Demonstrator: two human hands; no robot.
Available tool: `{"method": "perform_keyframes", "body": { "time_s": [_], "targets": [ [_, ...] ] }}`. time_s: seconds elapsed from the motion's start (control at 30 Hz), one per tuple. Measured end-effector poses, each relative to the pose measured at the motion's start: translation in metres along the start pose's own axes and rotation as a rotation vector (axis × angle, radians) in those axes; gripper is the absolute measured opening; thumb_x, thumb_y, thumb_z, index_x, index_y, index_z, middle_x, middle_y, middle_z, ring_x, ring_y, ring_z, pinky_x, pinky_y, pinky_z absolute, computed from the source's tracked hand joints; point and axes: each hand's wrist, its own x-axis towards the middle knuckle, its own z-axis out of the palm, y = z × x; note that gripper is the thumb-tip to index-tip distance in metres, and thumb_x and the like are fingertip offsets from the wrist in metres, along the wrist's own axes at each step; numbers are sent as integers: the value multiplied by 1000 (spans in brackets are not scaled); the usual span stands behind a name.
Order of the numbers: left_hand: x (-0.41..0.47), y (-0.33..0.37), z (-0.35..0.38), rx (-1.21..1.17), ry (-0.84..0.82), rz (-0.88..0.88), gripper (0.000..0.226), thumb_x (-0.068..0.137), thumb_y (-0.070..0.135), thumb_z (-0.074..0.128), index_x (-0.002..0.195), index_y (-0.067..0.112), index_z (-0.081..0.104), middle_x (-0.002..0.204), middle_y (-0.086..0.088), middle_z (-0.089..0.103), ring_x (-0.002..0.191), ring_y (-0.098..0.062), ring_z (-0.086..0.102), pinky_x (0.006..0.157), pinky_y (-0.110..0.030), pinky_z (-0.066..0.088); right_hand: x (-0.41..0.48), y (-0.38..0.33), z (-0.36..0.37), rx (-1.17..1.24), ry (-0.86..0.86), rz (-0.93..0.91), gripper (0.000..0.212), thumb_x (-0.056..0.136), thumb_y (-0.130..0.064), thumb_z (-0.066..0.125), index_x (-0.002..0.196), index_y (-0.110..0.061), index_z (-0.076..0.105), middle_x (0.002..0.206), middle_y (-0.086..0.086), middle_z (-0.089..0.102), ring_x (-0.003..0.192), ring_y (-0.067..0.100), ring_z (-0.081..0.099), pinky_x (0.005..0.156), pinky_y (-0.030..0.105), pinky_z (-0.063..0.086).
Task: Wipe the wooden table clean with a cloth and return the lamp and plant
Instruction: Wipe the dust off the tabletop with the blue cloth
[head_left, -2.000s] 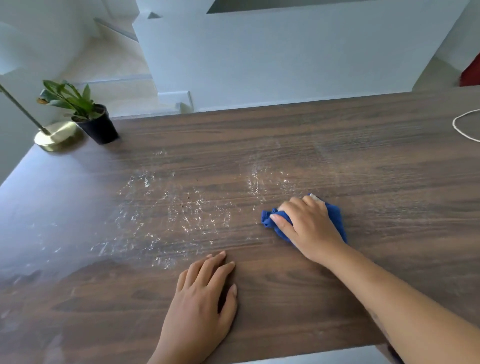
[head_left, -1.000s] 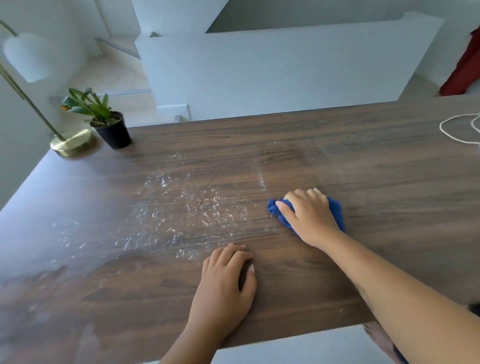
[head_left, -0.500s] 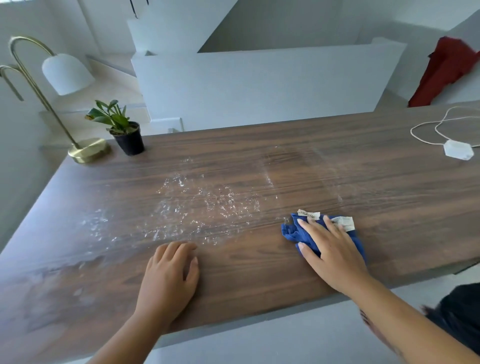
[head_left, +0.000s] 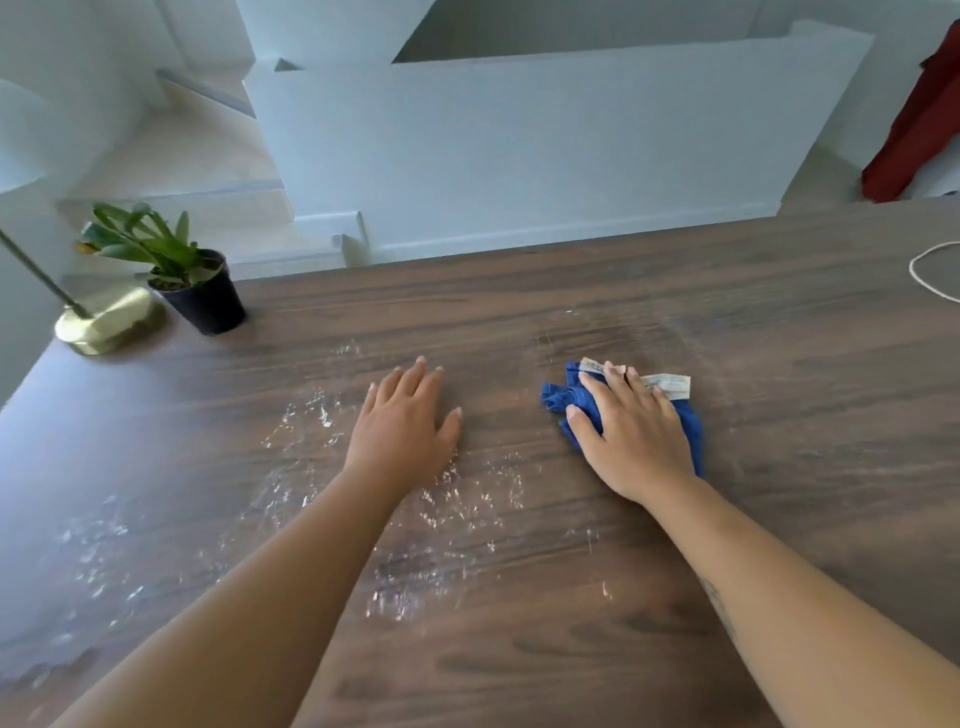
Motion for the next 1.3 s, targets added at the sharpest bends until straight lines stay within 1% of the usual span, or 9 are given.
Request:
{"method": "perform_keyframes", "body": {
  "time_s": [0.23,0.4,0.53,0.6,0.67,0.8,0.9,1.07,1.3],
  "targets": [
    [97,-15,11,66,-39,-50,63,97,53,33,152,23,24,161,-1,16,148,-24,12,120,-44,8,123,-5,5,-11,20,67,62,97,-54,20,150,-22,27,160,5,21,147,26,13,118,48,10],
    [123,-30,13,97,-25,-87,64,96,58,28,152,26,24,161,3,16,148,-20,11,120,-41,8,150,-27,10,49,-28,-114,60,97,-52,24,151,-25,24,161,-2,18,148,20,10,120,44,7],
    [121,-32,20,124,57,-85,65,95,62,23,151,29,27,161,6,19,147,-17,13,119,-40,10,113,4,2,70,-89,-405,62,95,-60,22,150,-33,23,160,-11,18,147,9,8,119,33,3],
    [122,-34,21,122,62,-79,65,95,62,23,151,29,27,161,6,19,147,-17,13,119,-40,11,109,21,-3,60,-119,-468,64,92,-65,18,149,-37,23,159,-14,18,147,6,7,119,31,3],
    [123,-34,20,116,66,-78,65,95,62,24,151,29,27,161,6,18,147,-16,12,119,-39,10,126,29,-2,21,-86,-426,65,92,-66,17,149,-36,24,159,-12,19,147,9,10,119,34,5],
    [125,-34,20,110,70,-78,63,95,61,25,150,30,28,160,8,18,147,-15,11,119,-39,10,204,13,7,3,-13,-150,62,95,-59,23,150,-29,27,160,-3,20,147,20,14,119,44,11],
    [125,-37,20,103,72,-77,62,95,60,27,150,30,29,160,9,19,147,-14,10,118,-39,11,248,-22,15,26,-26,-134,60,96,-56,23,149,-29,28,160,-2,21,147,22,15,118,47,10],
    [126,-36,20,111,69,-85,60,95,59,28,148,31,31,160,10,21,146,-14,13,117,-38,14,234,-50,14,68,-93,-362,55,98,-51,27,150,-33,26,160,-5,20,147,17,12,119,41,7],
    [126,-39,22,123,74,-81,65,94,63,19,149,31,28,160,8,20,147,-15,12,118,-39,12,119,12,-1,79,-194,-718,56,95,-64,26,148,-44,23,159,-18,14,146,2,4,119,31,1]
  ]
}}
